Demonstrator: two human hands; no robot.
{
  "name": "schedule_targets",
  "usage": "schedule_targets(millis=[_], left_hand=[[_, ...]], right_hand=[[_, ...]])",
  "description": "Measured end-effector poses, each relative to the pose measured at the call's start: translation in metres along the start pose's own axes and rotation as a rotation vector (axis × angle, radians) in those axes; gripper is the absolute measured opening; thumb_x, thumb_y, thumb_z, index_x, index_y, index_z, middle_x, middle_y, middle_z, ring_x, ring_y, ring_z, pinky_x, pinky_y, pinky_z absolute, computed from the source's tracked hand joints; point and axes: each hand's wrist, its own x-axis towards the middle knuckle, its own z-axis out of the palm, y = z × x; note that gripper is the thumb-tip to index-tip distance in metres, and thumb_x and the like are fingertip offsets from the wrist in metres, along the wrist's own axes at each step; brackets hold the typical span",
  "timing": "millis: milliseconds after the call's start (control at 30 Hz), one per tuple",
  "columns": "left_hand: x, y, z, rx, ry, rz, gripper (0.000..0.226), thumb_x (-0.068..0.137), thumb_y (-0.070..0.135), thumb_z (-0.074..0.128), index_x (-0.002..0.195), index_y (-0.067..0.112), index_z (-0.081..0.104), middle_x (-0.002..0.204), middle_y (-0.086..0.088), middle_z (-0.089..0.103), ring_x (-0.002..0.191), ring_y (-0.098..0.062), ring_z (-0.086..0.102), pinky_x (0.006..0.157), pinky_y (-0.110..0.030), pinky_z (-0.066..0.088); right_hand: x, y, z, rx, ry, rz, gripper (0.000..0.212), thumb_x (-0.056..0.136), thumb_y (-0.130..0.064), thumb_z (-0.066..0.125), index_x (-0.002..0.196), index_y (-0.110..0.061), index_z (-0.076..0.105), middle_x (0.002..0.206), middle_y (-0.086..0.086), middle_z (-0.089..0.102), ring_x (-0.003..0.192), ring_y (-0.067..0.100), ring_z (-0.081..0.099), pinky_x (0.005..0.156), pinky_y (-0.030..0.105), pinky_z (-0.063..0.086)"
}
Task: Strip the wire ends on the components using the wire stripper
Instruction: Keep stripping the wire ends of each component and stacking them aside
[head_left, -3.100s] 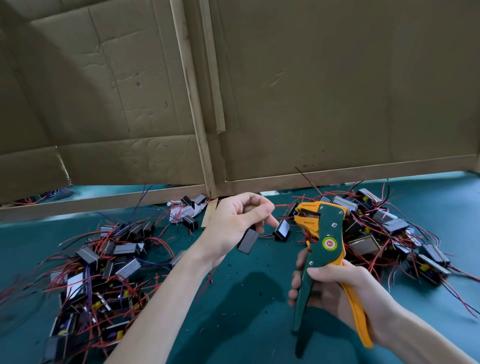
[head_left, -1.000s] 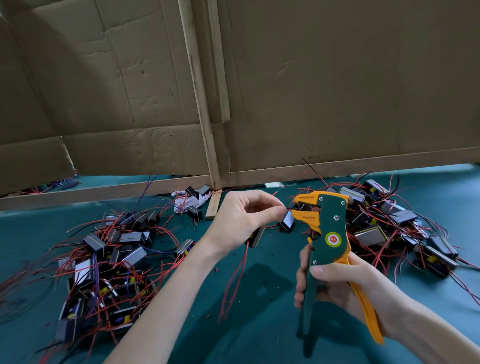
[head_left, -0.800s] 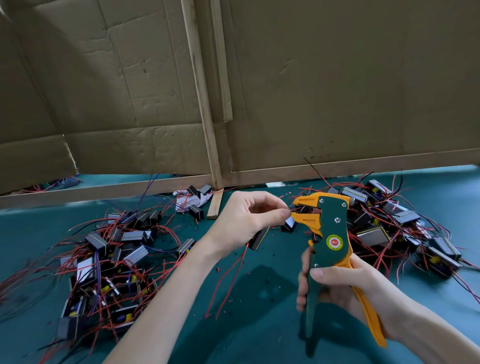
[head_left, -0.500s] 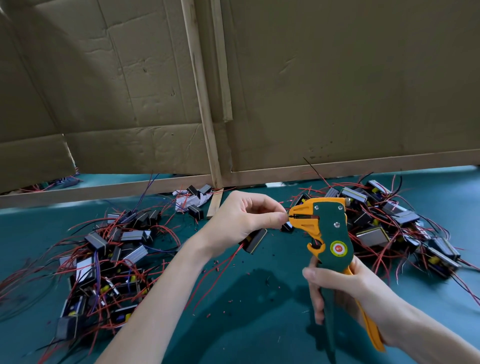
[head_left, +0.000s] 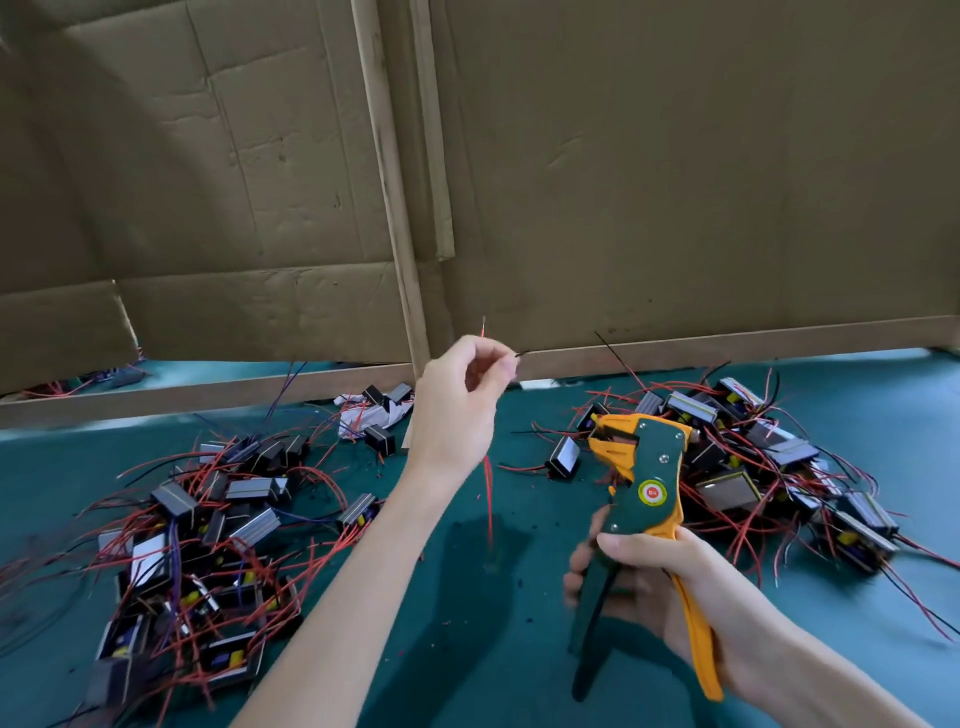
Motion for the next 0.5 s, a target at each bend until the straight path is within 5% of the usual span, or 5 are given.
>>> schedule_targets(millis=[167,300,433,500], left_hand=[[0.041,0.045,0.043,-0.409,0.11,0.0,0.011,0.092,0.007,0.06,0.086,0.016,0.062,0.079,0.002,0.065,0.07,0.001,0.061,0.067,-0.02,0.05],[0.054,0.069,0.094,-0.794,-0.016,-0.264,0.014,0.096,-0.004,0.048,0.103,-0.001,0.06,0.086,-0.006,0.058,0.073,-0.008,0.056,0.072,-0.02,0.053],[0.036,0.063,0.11,-0.573,-0.468,-0.428,0.045,0.097,-0.008,0.038,0.139,0.006,0.041,0.121,-0.014,0.049,0.107,-0.023,0.049,0.107,-0.038,0.04],[0.03,0.055,0.097,-0.434,-0.576,-0.356,0.049,0.096,-0.008,0.039,0.141,0.009,0.039,0.103,-0.009,0.049,0.107,-0.022,0.044,0.107,-0.036,0.037]], right_hand=[[0.003,-0.003,-0.004,0.105,0.065,0.081,0.022,0.068,0.003,0.062,0.09,0.001,0.058,0.107,0.038,0.065,0.097,0.049,0.068,0.078,0.058,0.057],[0.005,0.0,-0.011,0.182,0.025,0.126,0.016,0.067,0.014,0.065,0.077,0.003,0.07,0.089,0.033,0.066,0.082,0.049,0.068,0.071,0.06,0.056],[0.01,0.004,-0.015,0.182,0.009,0.156,0.032,0.048,0.006,0.083,0.078,0.0,0.072,0.076,0.025,0.061,0.066,0.04,0.064,0.07,0.055,0.056],[0.012,0.006,-0.018,0.185,0.002,0.17,0.047,0.038,0.003,0.091,0.082,0.002,0.073,0.075,0.024,0.06,0.064,0.039,0.063,0.068,0.052,0.056]])
